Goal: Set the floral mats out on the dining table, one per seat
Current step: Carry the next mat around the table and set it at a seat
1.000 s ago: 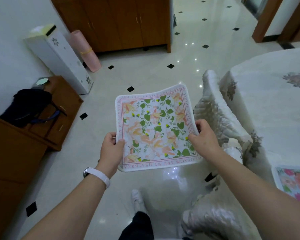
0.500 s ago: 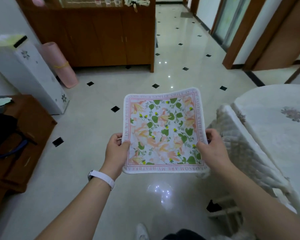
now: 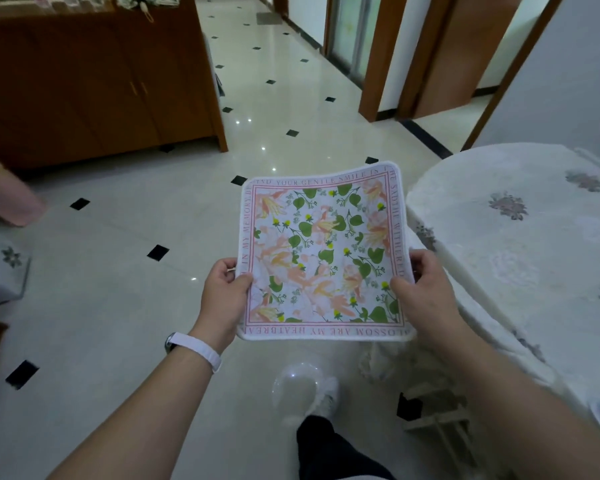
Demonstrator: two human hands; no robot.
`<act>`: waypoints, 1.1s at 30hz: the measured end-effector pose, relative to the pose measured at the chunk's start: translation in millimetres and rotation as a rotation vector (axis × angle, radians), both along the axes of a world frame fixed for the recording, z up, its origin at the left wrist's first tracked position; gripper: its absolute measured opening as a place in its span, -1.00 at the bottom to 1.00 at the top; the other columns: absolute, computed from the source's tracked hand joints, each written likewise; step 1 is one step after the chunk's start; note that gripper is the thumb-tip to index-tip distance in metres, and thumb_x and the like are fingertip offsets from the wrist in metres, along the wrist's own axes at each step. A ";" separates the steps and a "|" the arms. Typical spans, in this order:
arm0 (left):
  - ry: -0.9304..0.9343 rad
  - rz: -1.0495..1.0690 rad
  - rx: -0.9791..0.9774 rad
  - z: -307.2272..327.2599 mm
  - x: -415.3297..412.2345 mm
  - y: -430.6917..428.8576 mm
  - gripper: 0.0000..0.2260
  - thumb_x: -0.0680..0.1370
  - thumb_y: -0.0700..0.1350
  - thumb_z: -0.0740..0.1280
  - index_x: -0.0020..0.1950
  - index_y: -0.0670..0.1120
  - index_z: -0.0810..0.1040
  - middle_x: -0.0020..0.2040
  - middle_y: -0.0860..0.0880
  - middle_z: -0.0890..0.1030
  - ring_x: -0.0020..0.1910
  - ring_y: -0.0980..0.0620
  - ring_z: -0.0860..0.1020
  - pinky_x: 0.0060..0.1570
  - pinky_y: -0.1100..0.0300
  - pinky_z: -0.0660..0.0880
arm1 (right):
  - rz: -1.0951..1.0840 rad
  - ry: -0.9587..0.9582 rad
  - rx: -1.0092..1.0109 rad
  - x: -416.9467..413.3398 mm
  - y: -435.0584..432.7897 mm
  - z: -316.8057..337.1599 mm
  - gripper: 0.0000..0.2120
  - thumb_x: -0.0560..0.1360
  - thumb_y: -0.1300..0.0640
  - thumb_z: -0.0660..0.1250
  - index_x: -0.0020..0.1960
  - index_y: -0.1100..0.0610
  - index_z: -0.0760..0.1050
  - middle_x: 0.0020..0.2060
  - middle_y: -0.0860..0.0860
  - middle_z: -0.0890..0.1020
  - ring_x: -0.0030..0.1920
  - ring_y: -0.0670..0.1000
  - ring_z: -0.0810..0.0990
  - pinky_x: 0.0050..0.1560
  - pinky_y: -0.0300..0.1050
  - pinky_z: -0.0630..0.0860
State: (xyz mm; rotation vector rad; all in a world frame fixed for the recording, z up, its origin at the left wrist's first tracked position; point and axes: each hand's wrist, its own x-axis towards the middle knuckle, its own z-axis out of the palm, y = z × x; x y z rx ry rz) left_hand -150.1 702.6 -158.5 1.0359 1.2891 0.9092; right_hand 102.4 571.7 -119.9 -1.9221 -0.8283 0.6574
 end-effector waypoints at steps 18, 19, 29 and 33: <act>0.083 -0.281 0.051 27.9 232.4 166.8 -0.85 0.57 -0.31 0.26 0.11 -0.15 0.49 -0.06 -0.11 0.69 -0.20 -0.06 0.68 -0.29 0.11 0.62 | -0.287 0.060 0.022 189.3 103.6 -5.1 -0.75 0.49 0.32 0.30 0.10 0.09 0.38 -0.11 -0.11 0.57 -0.21 -0.19 0.59 -0.45 -0.42 0.45; 0.077 -0.309 0.053 28.3 247.9 170.7 -0.85 0.57 -0.31 0.26 0.11 -0.15 0.49 -0.05 -0.12 0.69 -0.20 -0.07 0.67 -0.28 0.10 0.63 | -0.315 0.063 0.033 198.4 100.7 -2.8 -0.76 0.50 0.32 0.30 0.10 0.09 0.37 -0.11 -0.12 0.57 -0.23 -0.21 0.58 -0.48 -0.44 0.44; 0.106 -0.736 0.034 3.1 407.2 173.3 -0.84 0.56 -0.32 0.25 0.11 -0.15 0.50 -0.04 -0.13 0.67 -0.22 -0.03 0.65 -0.39 0.24 0.56 | -0.767 0.183 -0.009 257.8 37.7 -28.4 -0.79 0.54 0.32 0.26 0.09 0.07 0.38 -0.09 -0.08 0.59 -0.21 -0.12 0.63 -0.52 -0.40 0.46; 0.136 -0.938 0.004 -6.5 466.2 170.6 -0.87 0.57 -0.31 0.25 0.07 -0.15 0.51 -0.05 -0.12 0.67 -0.19 -0.07 0.67 -0.40 0.22 0.57 | -0.935 0.200 -0.071 271.4 22.7 -44.9 -0.79 0.53 0.30 0.28 0.09 0.07 0.39 -0.09 -0.05 0.62 -0.21 -0.07 0.65 -0.46 -0.28 0.51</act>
